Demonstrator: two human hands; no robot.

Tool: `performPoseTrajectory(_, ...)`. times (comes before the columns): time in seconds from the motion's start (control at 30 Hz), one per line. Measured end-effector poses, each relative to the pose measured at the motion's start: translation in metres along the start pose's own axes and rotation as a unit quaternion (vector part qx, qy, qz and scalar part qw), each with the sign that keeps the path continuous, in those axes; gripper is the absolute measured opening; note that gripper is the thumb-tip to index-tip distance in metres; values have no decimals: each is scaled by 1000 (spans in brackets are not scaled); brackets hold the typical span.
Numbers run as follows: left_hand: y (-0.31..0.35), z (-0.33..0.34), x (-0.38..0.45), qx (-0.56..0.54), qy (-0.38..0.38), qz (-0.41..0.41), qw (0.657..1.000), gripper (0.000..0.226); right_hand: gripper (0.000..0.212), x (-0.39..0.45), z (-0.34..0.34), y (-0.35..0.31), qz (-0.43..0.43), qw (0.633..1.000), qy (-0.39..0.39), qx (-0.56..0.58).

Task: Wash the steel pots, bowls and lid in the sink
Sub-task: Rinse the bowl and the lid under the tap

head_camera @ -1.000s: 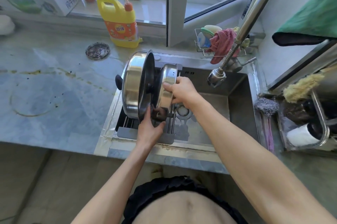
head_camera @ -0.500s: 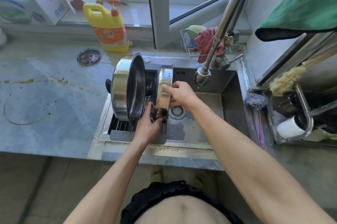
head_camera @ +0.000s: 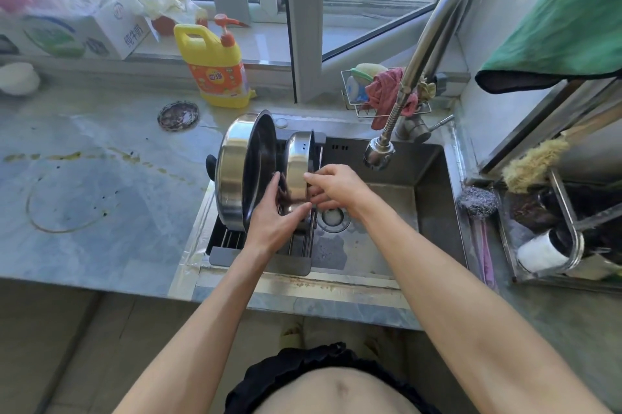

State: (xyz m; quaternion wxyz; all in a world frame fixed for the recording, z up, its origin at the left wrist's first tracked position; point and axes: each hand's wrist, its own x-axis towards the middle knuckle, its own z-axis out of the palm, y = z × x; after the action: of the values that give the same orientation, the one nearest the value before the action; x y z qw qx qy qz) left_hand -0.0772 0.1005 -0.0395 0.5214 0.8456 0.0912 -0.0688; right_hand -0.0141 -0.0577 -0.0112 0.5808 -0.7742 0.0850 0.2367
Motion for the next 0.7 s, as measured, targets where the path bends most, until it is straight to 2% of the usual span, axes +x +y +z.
performPoseTrajectory(0.2, 1, -7, 6, 23, 3, -27, 999, 96, 26, 1, -6, 6, 31, 999, 28, 20)
performPoseTrajectory(0.37, 7, -7, 4, 52, -15, -7, 998, 96, 15, 1, -7, 14, 47, 998, 38, 21)
performPoseTrajectory(0.5, 10, -2, 2, 83, 3, 1, 997, 86, 10, -3, -5, 13, 34, 998, 61, -7)
performPoseTrajectory(0.53, 11, -2, 2, 102, 22, 0, 994, 80, 17, -2, -5, 13, 7, 995, 78, -54)
performPoseTrajectory(0.6, 13, -2, 6, 126, 55, -19, 990, 71, 43, -1, -6, 10, -71, 976, 102, -177)
performPoseTrajectory(0.7, 19, -3, 10, 144, 75, -28, 986, 63, 78, 0, -7, -2, -178, 916, 95, -347)
